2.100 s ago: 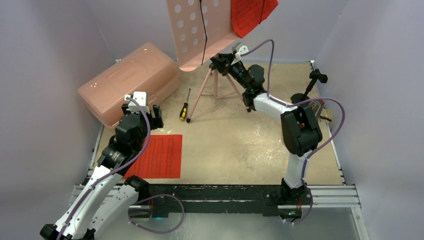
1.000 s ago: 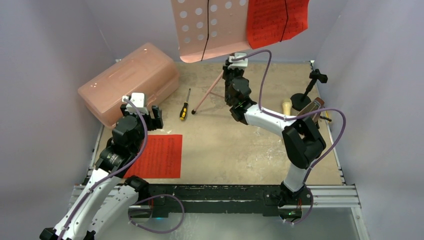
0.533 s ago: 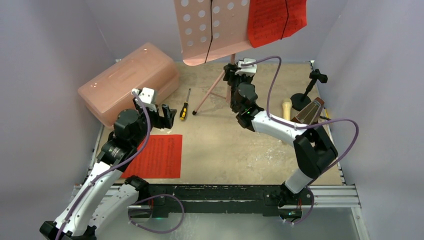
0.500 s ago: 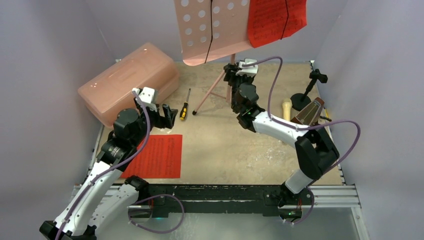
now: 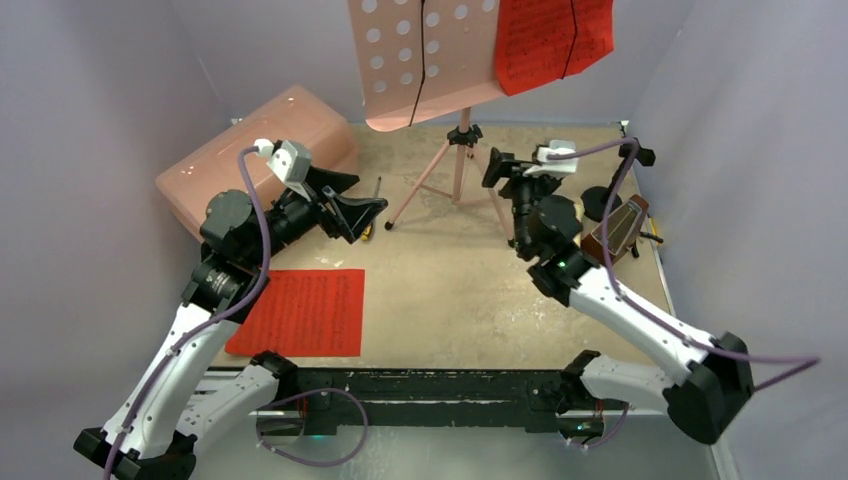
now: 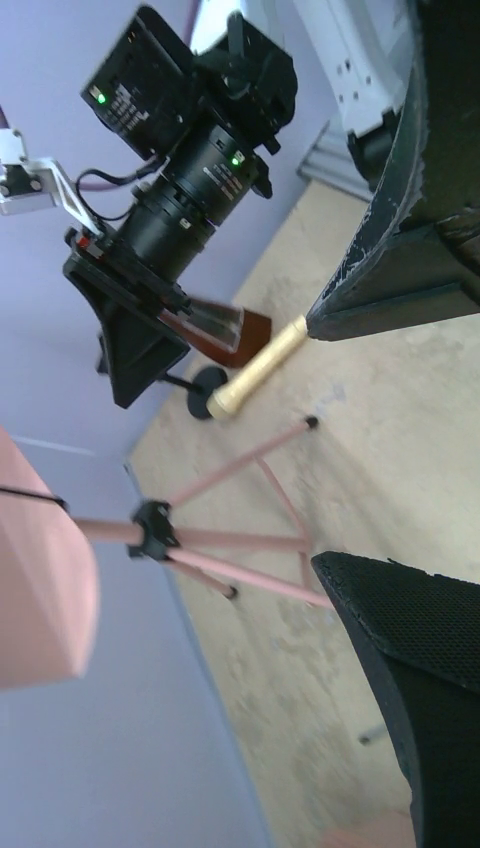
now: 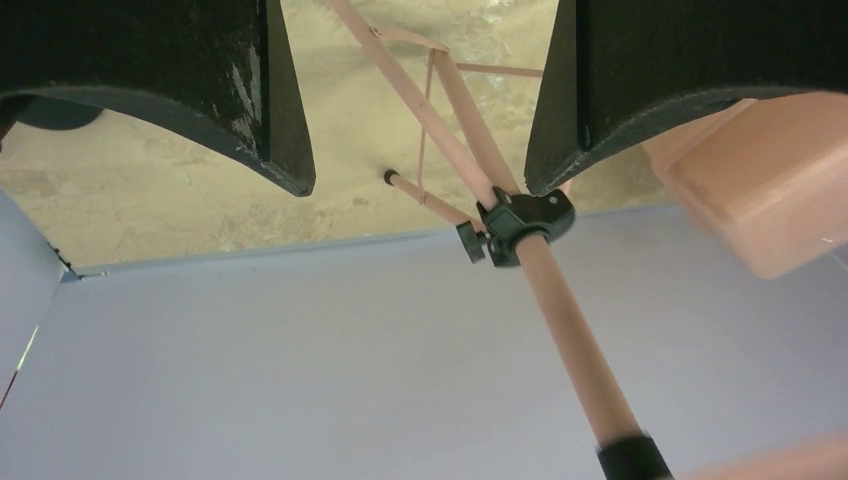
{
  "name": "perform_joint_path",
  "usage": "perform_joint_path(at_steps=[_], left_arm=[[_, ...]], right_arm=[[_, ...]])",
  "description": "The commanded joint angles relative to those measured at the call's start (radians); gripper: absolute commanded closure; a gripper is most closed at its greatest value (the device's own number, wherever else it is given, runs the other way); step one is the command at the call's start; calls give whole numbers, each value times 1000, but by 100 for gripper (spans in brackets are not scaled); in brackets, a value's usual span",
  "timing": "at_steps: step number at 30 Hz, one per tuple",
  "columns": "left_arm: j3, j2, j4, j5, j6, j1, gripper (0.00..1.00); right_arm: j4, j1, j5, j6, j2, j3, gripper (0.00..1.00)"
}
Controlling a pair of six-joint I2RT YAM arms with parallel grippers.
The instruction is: Pack up the instrument practice props
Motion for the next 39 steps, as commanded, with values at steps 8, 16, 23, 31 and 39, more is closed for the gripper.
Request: perform_joint_path(at_steps=[8,16,23,31,39], left_arm=[[304,211,199,82,-191,-84,25],[612,459,35,-172,-112,-371,25],[864,634,-77,-605,71,-635,25],[988,821,15,-874,228,-687,21],[1123,985,128,-1010,360,-676,22]], right_arm=[[-360,-1,-84,-46,-248,155,20],[-437,-46,-67,-140,-178,371,20],[-535,-234,-263,-122,-98,561,22],[-540,-348,-479,-133,-18,696,23],[-540,-490,-708,-92,70,816,23]])
